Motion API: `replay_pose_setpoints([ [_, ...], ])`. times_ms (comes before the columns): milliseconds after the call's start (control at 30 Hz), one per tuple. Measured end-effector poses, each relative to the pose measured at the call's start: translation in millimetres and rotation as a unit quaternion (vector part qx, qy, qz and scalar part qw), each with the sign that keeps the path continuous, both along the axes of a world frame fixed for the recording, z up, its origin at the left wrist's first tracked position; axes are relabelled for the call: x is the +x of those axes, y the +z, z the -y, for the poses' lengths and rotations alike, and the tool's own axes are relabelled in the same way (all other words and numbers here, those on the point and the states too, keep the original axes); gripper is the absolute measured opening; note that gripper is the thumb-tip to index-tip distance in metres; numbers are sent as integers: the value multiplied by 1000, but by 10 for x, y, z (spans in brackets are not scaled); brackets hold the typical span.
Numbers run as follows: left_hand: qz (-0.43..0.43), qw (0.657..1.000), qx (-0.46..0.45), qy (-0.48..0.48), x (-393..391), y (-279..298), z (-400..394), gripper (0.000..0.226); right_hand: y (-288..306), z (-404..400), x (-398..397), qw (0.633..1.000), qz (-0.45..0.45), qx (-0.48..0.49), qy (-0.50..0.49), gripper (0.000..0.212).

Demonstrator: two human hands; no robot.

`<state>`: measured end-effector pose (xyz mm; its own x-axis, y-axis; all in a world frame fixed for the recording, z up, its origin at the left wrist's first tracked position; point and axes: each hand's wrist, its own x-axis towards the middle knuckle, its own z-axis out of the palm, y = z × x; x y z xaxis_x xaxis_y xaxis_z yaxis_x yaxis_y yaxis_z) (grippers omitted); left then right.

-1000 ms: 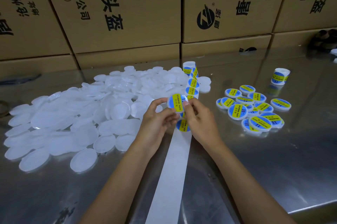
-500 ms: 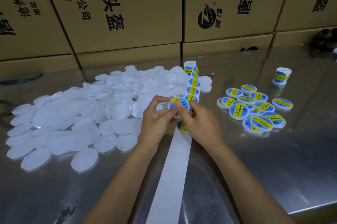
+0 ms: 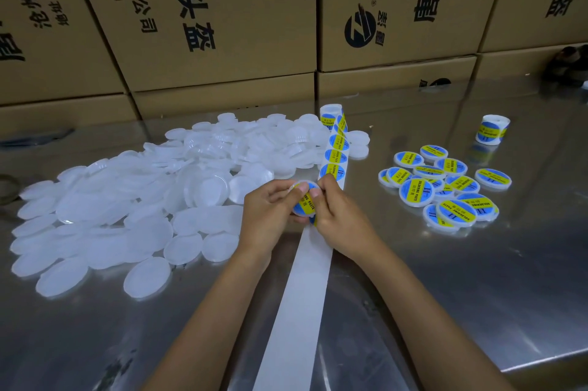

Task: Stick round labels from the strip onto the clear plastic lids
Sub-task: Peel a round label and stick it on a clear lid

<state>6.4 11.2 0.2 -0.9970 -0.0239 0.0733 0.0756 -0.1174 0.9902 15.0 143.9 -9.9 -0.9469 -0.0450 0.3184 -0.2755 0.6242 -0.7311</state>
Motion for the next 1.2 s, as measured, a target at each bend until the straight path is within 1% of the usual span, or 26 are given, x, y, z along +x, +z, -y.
replay_pose_setpoints([
  [100, 15, 999, 33, -3, 3, -4, -1, 9, 56, -8, 1, 995, 31, -90, 20, 18],
  [233, 41, 996, 75, -36, -16, 15, 25, 14, 100, -35, -12, 975, 84, -204, 27, 18],
  [333, 51, 993, 85, -68, -16, 30, 23, 21, 104, -62, -14, 966, 88, -240, 25, 18],
  [400, 53, 994, 80, -56, -17, 35, 14, 18, 111, -56, -14, 966, 85, -243, 20, 16],
  [467, 43, 997, 58, -27, -21, 24, 8, 12, 95, -33, -22, 971, 77, -226, 15, 14],
  [533, 32, 999, 30, -6, -19, 20, 1, 23, 67, -6, -25, 979, 61, -193, 19, 17],
  [600, 33, 999, 11, 3, -10, 20, 5, 36, 42, 17, -14, 985, 36, -168, 28, 26],
  [667, 36, 999, 5, 4, -4, 20, 19, 41, 28, 32, -11, 986, 23, -161, 36, 32],
  [767, 41, 999, 26, -6, 2, 9, -9, 33, 20, 42, -35, 982, 51, -175, 37, 33],
  [833, 47, 998, 27, -11, 0, 3, -39, 24, 4, 38, -55, 979, 69, -190, 31, 26],
  [900, 52, 998, 28, -18, -3, 2, -44, 20, -1, 28, -62, 973, 82, -212, 29, 21],
  [967, 54, 998, 33, -25, -6, 7, -28, 20, 0, 7, -66, 971, 91, -220, 34, 21],
  [1100, 55, 997, 55, -28, -12, 27, 11, 23, -8, -21, -75, 972, 101, -205, 57, 14],
  [1200, 48, 996, 57, -46, -9, 49, 28, 31, -12, -24, -83, 972, 107, -202, 59, 21],
])
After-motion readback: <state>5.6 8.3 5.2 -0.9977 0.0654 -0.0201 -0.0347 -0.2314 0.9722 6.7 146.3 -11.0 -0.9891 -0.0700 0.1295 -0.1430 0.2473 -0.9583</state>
